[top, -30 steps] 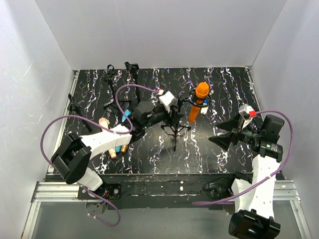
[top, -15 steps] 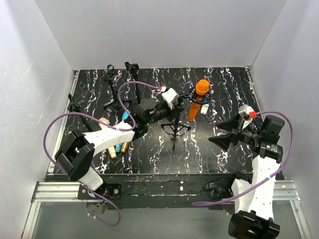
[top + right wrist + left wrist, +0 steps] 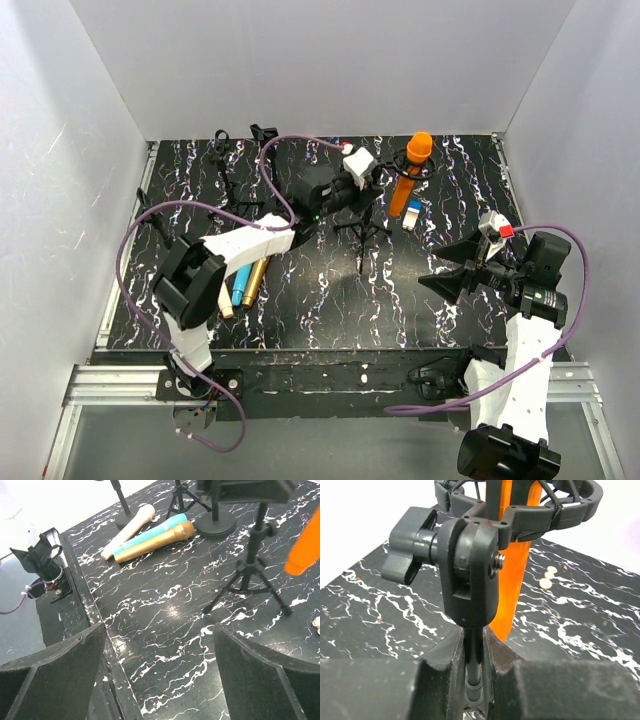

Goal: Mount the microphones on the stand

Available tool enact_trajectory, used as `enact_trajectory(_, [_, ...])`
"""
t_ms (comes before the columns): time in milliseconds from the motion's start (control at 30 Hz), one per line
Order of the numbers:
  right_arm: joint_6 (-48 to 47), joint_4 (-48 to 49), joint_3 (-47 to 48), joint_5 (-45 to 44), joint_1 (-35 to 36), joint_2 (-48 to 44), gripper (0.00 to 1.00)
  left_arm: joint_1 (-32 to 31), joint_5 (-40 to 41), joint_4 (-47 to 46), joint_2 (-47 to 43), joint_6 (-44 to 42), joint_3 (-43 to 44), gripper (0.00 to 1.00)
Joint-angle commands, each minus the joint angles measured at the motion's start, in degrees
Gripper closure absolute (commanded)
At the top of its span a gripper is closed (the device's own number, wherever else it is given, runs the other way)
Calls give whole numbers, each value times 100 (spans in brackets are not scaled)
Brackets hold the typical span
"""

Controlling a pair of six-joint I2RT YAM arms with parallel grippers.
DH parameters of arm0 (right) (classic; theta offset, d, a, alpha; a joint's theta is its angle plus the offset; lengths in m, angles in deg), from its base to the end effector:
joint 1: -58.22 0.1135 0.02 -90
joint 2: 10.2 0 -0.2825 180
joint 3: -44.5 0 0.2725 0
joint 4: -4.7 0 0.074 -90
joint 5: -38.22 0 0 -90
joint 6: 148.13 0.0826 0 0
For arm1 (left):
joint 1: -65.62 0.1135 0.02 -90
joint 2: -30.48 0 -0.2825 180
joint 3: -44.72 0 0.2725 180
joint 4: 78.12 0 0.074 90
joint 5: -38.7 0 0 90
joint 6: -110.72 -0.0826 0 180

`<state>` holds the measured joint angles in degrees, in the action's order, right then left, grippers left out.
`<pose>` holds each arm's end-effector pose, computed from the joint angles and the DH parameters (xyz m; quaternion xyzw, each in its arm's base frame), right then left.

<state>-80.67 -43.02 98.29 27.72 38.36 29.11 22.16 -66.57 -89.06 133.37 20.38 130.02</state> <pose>0.1590 0.0289 0.3118 -0.3197 0.6691 0.3924 0.5442 0.3446 -0.3566 0.2887 0.3581 0.6539 -0.3345 0.5764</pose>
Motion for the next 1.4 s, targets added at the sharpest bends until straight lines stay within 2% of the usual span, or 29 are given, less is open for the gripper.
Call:
enact_trajectory(0, [-83,-7,49,135,-18,-29,6,233,-20,-139,449,-291,1099,100])
enact_trajectory(500, [-4,143,67,311,96,217,6,549,-126,-596,3491,-397,4737,100])
enact_trajectory(667, [-31,125,76,346,131,261,6,541,-126,-728,4150,-432,5398,100])
enact_trajectory(867, [-31,117,84,355,158,261,6,558,32,-789,4292,-581,5443,100])
enact_trajectory(1233, [-48,117,75,303,158,226,6,637,278,-1167,3958,-291,4714,100])
enact_trajectory(1367, [-66,117,67,302,158,209,6,655,340,-1246,3870,-265,4476,92])
